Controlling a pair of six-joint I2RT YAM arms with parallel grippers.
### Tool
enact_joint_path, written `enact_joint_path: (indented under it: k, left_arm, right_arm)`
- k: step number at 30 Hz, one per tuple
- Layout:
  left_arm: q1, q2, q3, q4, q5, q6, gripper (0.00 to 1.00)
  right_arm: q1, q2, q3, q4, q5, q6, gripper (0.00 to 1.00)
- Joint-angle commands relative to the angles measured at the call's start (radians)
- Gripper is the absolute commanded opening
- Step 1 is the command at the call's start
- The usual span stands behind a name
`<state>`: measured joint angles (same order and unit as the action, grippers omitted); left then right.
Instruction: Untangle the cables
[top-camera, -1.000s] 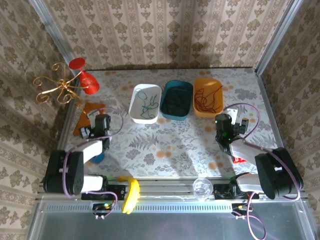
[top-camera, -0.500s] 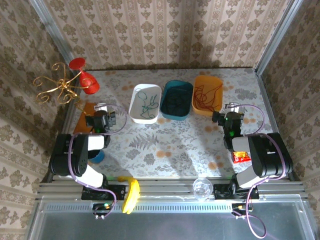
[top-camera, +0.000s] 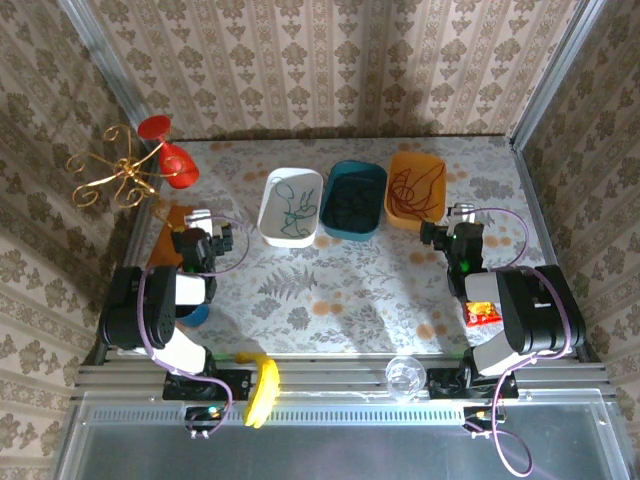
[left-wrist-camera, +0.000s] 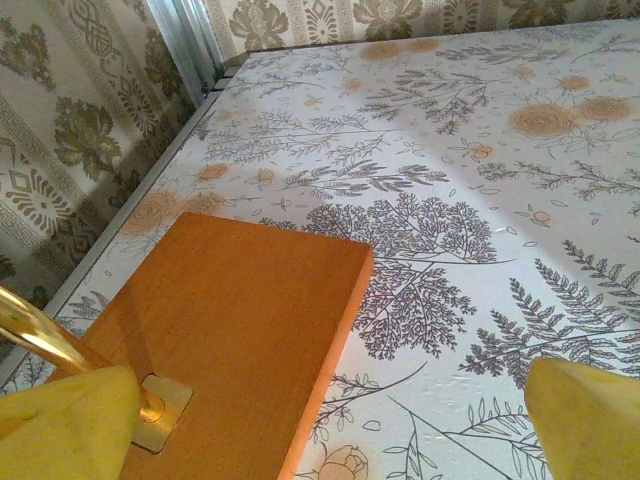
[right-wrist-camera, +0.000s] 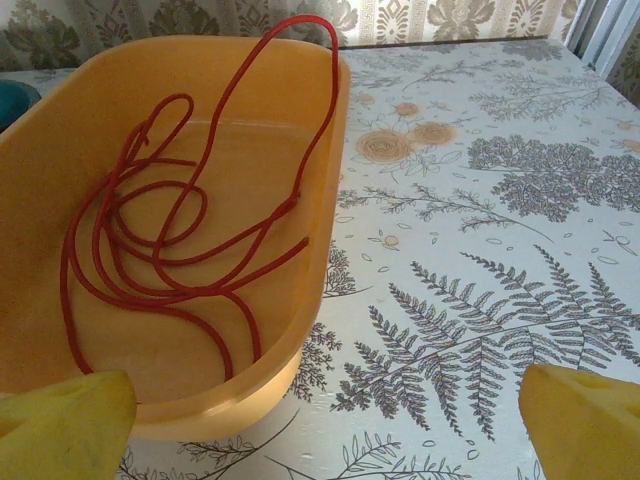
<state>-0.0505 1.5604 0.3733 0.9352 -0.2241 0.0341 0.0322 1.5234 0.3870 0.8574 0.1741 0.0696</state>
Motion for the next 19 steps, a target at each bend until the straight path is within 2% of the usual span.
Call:
enact_joint_path:
  k: [1,17,19]
  left_arm:
    - [0.005,0.003,0.001,0.033,0.021,0.003,1.00]
    - [0.006,0.004,0.001,0.033,0.021,0.002,1.00]
    - [0.005,0.004,0.001,0.033,0.020,0.002,1.00]
  right_arm:
    - [-0.002,0.006,0.015,0.005,-0.018,-0.017,1.00]
    - [-0.018,0.008,0.029,-0.016,-0.080,-0.027,1.00]
    - [-0.032,0.003,0.021,-0.008,-0.122,-0.025,1.00]
